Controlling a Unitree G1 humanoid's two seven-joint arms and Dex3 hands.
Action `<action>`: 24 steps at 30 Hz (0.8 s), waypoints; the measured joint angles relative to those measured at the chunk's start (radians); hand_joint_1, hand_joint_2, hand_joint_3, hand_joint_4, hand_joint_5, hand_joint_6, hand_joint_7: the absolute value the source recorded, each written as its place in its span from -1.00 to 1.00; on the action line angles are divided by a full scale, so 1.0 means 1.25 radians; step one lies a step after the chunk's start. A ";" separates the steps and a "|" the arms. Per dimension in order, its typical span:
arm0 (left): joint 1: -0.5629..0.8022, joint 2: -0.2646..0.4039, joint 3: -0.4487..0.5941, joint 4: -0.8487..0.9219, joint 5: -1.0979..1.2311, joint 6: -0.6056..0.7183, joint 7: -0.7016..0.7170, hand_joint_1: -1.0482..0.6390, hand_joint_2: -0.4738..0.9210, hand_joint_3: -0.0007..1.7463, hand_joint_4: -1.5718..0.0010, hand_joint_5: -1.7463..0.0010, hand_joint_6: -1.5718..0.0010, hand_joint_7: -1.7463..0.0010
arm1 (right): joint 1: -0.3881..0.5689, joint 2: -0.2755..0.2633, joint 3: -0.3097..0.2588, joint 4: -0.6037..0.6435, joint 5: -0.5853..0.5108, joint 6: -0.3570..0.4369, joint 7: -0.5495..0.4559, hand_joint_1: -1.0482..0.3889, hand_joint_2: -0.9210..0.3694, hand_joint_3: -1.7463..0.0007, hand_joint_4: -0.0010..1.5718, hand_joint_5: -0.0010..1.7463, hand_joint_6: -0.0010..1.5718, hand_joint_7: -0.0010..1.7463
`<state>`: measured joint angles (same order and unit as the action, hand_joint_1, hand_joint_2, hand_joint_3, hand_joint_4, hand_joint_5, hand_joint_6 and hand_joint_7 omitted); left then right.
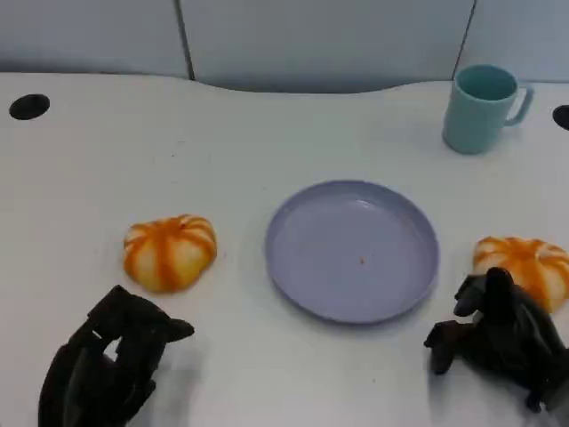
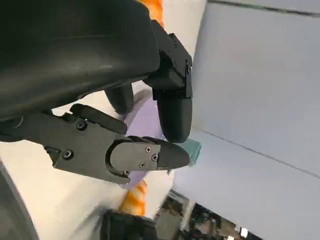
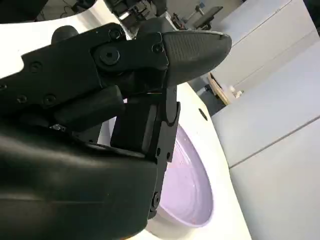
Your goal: Grasp the bread from the table and place it into the plate.
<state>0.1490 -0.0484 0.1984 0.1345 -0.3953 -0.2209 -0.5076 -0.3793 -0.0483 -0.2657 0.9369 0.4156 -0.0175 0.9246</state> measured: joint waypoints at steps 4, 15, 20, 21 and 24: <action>-0.019 0.023 -0.013 -0.026 0.177 -0.153 0.093 -0.34 1.00 -0.68 0.40 -0.98 0.34 -0.51 | 0.000 0.001 0.001 0.000 -0.001 -0.002 0.000 -0.28 -1.00 0.66 1.00 -0.16 1.00 -0.47; -0.085 0.167 -0.045 -0.131 0.688 -0.287 0.333 -0.17 0.92 -0.99 0.55 0.43 0.34 0.86 | 0.000 0.003 0.001 0.001 -0.001 -0.002 -0.004 -0.28 -1.00 0.67 1.00 -0.17 1.00 -0.47; -0.104 0.257 -0.072 -0.179 0.857 -0.216 0.356 -0.02 0.75 -1.00 0.77 0.94 0.63 0.99 | -0.001 0.005 0.001 0.001 -0.001 -0.004 -0.004 -0.29 -1.00 0.69 1.00 -0.17 1.00 -0.47; -0.110 0.271 -0.082 -0.187 0.886 -0.197 0.356 0.02 0.74 -0.99 0.83 0.97 0.69 1.00 | -0.001 0.006 0.001 0.001 -0.001 -0.004 -0.005 -0.29 -1.00 0.69 1.00 -0.16 1.00 -0.46; -0.129 0.311 -0.112 -0.202 0.952 -0.137 0.349 0.15 0.77 -0.99 0.92 0.99 0.79 1.00 | -0.001 0.008 0.002 0.001 -0.001 -0.006 -0.006 -0.28 -1.00 0.67 1.00 -0.17 1.00 -0.47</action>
<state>-0.0120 0.3399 0.0586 -0.1178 0.7952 -0.3918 -0.0717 -0.3806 -0.0378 -0.2636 0.9379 0.4141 -0.0250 0.9171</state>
